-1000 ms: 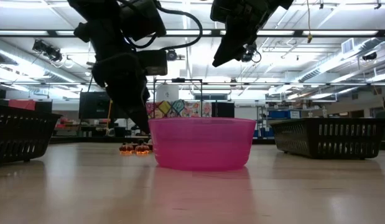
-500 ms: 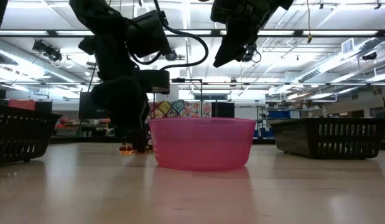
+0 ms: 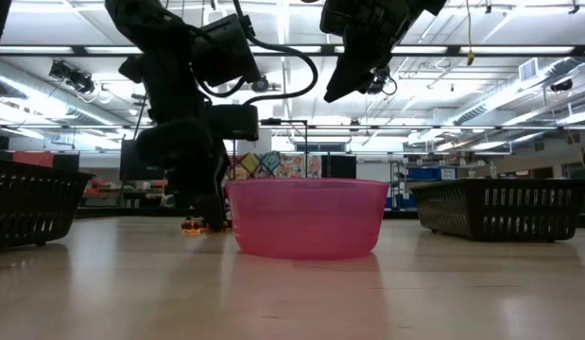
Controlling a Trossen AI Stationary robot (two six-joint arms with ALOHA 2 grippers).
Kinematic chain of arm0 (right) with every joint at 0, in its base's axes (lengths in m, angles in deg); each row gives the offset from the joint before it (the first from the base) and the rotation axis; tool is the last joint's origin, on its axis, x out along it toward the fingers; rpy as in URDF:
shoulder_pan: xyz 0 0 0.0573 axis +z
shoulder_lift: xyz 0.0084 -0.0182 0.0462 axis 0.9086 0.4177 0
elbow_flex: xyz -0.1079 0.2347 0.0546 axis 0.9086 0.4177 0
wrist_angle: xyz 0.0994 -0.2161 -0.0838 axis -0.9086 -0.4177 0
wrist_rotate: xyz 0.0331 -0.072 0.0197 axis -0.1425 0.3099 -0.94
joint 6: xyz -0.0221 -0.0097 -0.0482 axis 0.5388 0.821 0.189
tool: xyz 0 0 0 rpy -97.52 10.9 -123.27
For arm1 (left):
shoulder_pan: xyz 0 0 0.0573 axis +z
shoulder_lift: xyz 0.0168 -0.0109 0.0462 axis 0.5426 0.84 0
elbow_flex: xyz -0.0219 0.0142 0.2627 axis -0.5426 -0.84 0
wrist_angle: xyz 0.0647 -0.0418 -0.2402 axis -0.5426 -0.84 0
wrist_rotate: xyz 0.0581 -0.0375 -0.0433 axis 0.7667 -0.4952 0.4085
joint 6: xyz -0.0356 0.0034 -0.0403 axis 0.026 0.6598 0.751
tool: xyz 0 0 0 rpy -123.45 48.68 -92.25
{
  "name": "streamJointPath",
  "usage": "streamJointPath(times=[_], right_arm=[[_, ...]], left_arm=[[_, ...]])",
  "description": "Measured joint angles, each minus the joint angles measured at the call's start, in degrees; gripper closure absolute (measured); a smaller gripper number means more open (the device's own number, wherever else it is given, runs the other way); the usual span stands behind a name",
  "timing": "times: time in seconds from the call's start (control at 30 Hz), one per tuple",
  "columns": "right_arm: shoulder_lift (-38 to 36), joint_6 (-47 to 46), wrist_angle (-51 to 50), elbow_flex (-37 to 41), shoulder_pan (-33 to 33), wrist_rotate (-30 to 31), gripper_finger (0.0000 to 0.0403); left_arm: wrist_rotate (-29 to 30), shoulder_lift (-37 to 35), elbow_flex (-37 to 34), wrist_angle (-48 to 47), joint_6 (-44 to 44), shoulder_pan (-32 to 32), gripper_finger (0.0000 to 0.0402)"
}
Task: Sort Halloween decoration
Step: Put the orange pumpkin toy into the pink bowl
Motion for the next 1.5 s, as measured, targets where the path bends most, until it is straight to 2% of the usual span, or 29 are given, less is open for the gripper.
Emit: streamJointPath(times=[0.33, 0.53, 0.7, 0.87, 1.1, 1.27, 1.5], right_arm=[[0.0, 0.2, -0.81, 0.0, -0.13, 0.43, 0.0274], [0.0, 0.49, -1.3, 0.0, -1.14, 0.44, 0.0274], [-0.28, 2.77, -4.24, 0.0, -2.91, 1.81, 0.0274], [-1.58, 4.17, -7.4, 0.0, -5.74, 2.33, 0.0274], [-3.51, 4.03, -7.02, 0.0, -7.73, 1.97, 0.0274], [-3.63, 4.07, -6.99, 0.0, -7.74, -0.81, 0.0274], [-3.17, 3.01, -6.5, -0.02, -7.28, -1.39, 0.0274]], left_arm=[[-0.63, -1.25, 0.51, -1.14, 0.27, 0.11, 0.0354], [-1.18, -3.82, 4.09, -3.38, 0.19, 1.03, 0.0362], [-1.36, -4.5, 6.84, -1.89, -0.11, 0.97, 0.0374], [-4.22, -4.46, 8.1, -0.18, 0.14, 0.85, 0.0388], [-4.03, -4.46, 8.13, 0.46, 1.61, 0.87, 0.0397], [-3.87, -4.24, 8.13, 0.01, 1.68, 0.58, 0.0371], [-3.98, -0.59, 8.13, 0.12, -5.75, -2.34, 0.0281]])
